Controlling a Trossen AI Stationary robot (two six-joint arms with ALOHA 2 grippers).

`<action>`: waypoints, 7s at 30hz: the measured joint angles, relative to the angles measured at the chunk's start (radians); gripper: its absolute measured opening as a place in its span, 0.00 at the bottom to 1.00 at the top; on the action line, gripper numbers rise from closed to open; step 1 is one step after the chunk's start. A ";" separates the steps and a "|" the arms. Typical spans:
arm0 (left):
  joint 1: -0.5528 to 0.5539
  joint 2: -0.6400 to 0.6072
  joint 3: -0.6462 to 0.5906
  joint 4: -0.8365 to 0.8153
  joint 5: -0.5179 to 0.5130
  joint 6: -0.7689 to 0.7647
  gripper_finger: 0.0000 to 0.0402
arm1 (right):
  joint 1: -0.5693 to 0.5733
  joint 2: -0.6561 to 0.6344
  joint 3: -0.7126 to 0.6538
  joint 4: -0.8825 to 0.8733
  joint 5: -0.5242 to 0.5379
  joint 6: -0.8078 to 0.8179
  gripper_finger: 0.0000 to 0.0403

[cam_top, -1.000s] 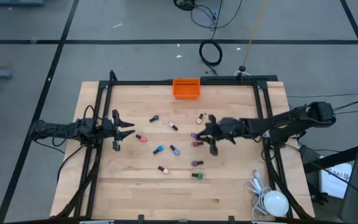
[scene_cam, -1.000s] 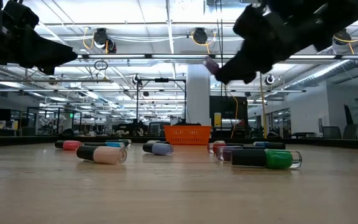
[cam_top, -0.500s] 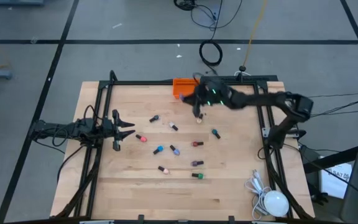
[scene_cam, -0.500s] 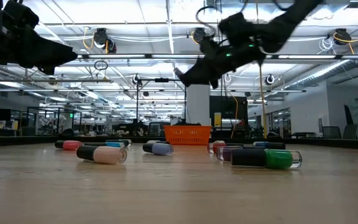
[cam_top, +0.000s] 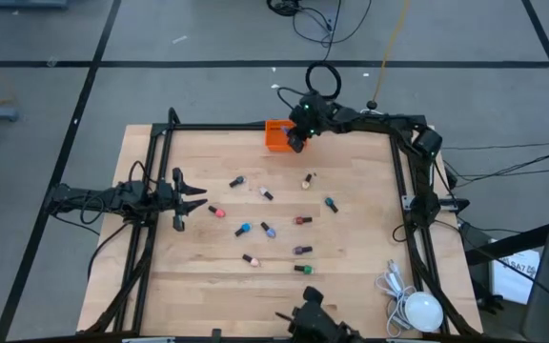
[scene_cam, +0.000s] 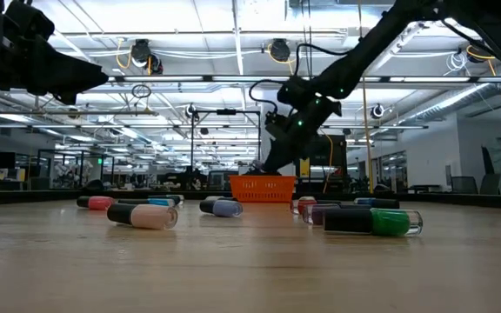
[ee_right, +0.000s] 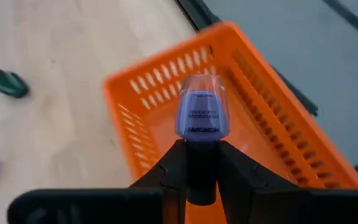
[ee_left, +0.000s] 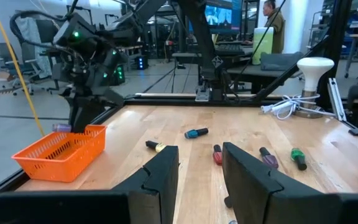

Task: Pick & Place Nail Polish
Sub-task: Put the violet nail polish bottle into the basket, then put the blue nail polish bottle into the basket

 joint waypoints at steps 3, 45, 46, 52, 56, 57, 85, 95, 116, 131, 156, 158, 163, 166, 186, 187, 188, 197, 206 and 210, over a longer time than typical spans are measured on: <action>0.000 0.000 0.000 0.000 0.000 0.000 0.31 | -0.001 0.003 -0.004 0.003 0.050 -0.001 0.12; 0.000 0.000 0.000 0.000 -0.001 0.000 0.31 | 0.142 -0.148 -0.008 -0.074 0.017 -0.010 0.25; 0.000 0.000 0.000 0.000 -0.001 0.000 0.31 | 0.169 -0.174 -0.008 -0.116 0.023 -0.020 0.24; 0.000 0.000 0.000 0.000 -0.001 0.000 0.31 | 0.365 -0.319 -0.007 -0.498 0.230 0.058 0.19; 0.000 0.000 0.000 0.000 -0.001 0.000 0.31 | 0.490 -0.392 -0.032 -0.704 0.409 0.214 0.17; 0.000 0.000 0.000 0.000 -0.001 0.000 0.31 | 0.516 -0.412 -0.054 -0.732 0.434 0.255 0.17; 0.000 0.000 0.000 0.000 -0.001 0.000 0.31 | 0.644 -0.674 -0.844 -0.107 0.439 0.519 0.51; 0.000 0.000 0.000 0.000 -0.001 0.000 0.31 | 0.645 -0.661 -0.874 -0.035 0.496 0.518 0.64; 0.000 0.000 0.000 0.000 0.002 0.000 0.31 | 0.665 -0.539 -0.872 0.001 0.437 0.483 0.46; 0.000 0.000 0.000 0.000 0.003 0.000 0.31 | 0.666 -0.565 -0.873 0.006 0.409 0.420 0.26; 0.000 0.000 0.000 0.000 0.002 0.000 0.31 | 0.666 -0.662 -0.878 0.076 0.396 0.420 0.13; 0.000 0.000 0.000 0.000 0.002 0.000 0.31 | 0.666 -0.677 -0.878 0.093 0.401 0.420 0.13; 0.000 0.000 0.000 0.001 0.005 0.000 0.31 | 0.666 -0.696 -0.875 0.159 0.387 0.420 0.13; 0.000 0.000 0.000 0.000 0.006 0.000 0.31 | 0.664 -0.696 -0.876 0.188 0.378 0.412 0.13; 0.000 0.000 0.000 0.000 0.007 0.000 0.31 | 0.662 -0.697 -0.874 0.722 -0.142 0.413 0.13; 0.000 0.000 0.000 0.000 0.008 0.000 0.31 | 0.662 -0.697 -0.874 0.762 -0.168 0.412 0.13; 0.000 0.000 0.000 0.000 0.007 0.000 0.31 | 0.663 -0.697 -0.874 0.800 -0.191 0.412 0.13; 0.000 0.000 0.000 0.000 0.007 0.000 0.31 | 0.663 -0.697 -0.874 1.005 -0.356 0.413 0.13; 0.000 0.000 0.000 0.000 0.008 0.000 0.31 | 0.664 -0.697 -0.874 1.037 -0.399 0.412 0.13; 0.000 0.000 0.000 0.000 0.008 0.000 0.31 | 0.664 -0.697 -0.874 1.037 -0.398 0.412 0.13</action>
